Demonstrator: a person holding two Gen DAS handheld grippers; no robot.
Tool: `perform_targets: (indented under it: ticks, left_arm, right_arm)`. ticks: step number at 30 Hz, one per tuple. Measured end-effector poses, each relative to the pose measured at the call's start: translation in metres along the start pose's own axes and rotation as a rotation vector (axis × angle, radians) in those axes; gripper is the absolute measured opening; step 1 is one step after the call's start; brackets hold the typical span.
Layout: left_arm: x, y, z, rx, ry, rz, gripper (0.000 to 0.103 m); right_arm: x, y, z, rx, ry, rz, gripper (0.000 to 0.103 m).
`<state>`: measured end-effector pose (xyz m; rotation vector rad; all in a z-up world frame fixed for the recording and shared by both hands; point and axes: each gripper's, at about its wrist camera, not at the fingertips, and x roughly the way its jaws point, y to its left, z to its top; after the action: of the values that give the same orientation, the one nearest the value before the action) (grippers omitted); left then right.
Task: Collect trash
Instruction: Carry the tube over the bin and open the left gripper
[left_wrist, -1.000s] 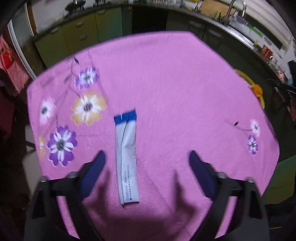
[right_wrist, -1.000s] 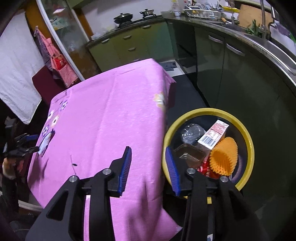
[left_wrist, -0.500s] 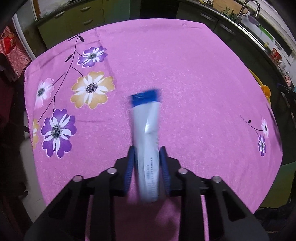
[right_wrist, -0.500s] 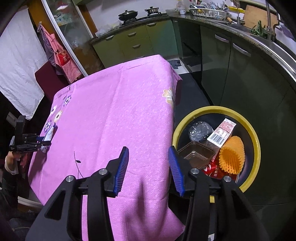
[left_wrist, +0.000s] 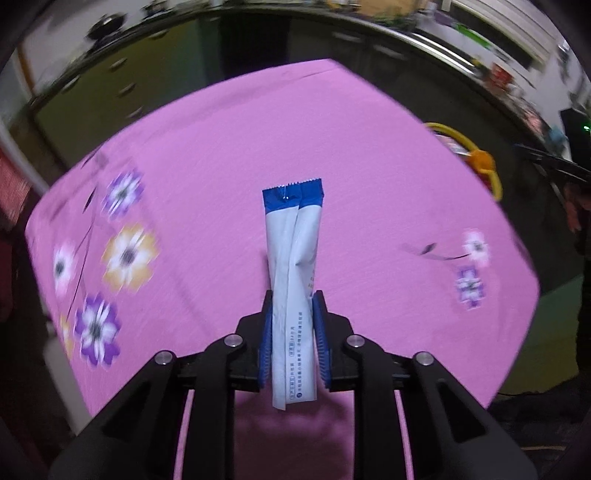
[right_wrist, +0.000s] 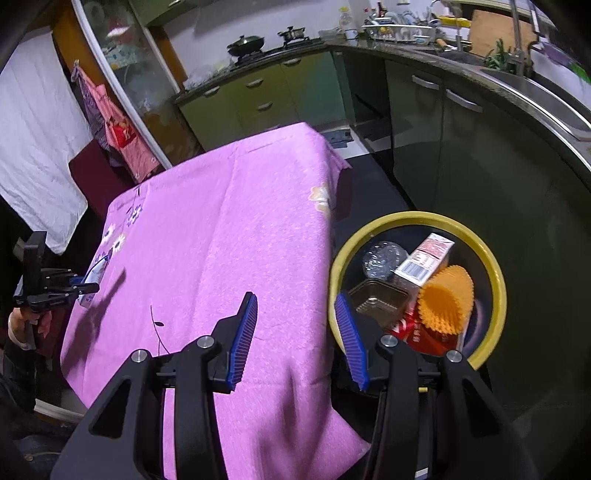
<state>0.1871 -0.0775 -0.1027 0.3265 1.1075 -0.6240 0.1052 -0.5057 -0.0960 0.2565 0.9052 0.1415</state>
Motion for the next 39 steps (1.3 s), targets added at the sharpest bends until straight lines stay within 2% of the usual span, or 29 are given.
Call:
perform_targets:
  ticks: [7, 11, 13, 15, 17, 20, 23, 25, 31, 35, 39]
  left_arm:
    - [-0.007, -0.104, 0.078, 0.236, -0.059, -0.136, 0.020]
    - [0.010, -0.177, 0.126, 0.361, -0.085, -0.212, 0.020]
    - [0.030, -0.222, 0.150, 0.409, -0.058, -0.287, 0.020]
    - [0.050, -0.260, 0.170, 0.445, -0.034, -0.327, 0.020]
    - [0.073, -0.295, 0.191, 0.468, -0.001, -0.346, 0.020]
    - [0.109, -0.325, 0.217, 0.461, 0.063, -0.352, 0.020]
    - [0.141, -0.338, 0.235, 0.434, 0.130, -0.331, 0.020]
    - [0.156, -0.340, 0.241, 0.430, 0.146, -0.305, 0.020]
    - [0.179, -0.318, 0.252, 0.400, 0.168, -0.234, 0.021]
    - [0.203, -0.310, 0.253, 0.374, 0.244, -0.219, 0.022]
    - [0.210, -0.309, 0.257, 0.368, 0.239, -0.223, 0.035]
  right_arm:
    - [-0.048, -0.038, -0.028, 0.066, -0.077, -0.088, 0.045]
    - [-0.077, -0.069, -0.044, 0.126, -0.110, -0.140, 0.045]
    - [-0.087, -0.081, -0.052, 0.150, -0.122, -0.154, 0.044]
    - [-0.095, -0.092, -0.060, 0.174, -0.127, -0.160, 0.045]
    - [-0.100, -0.100, -0.068, 0.191, -0.126, -0.163, 0.045]
    - [-0.104, -0.110, -0.080, 0.212, -0.119, -0.166, 0.044]
    - [-0.107, -0.117, -0.090, 0.228, -0.112, -0.167, 0.044]
    - [-0.107, -0.122, -0.096, 0.241, -0.109, -0.166, 0.045]
    - [-0.098, -0.131, -0.106, 0.263, -0.093, -0.148, 0.045]
    - [-0.091, -0.130, -0.107, 0.266, -0.080, -0.139, 0.044]
    - [-0.090, -0.124, -0.108, 0.260, -0.077, -0.131, 0.045]
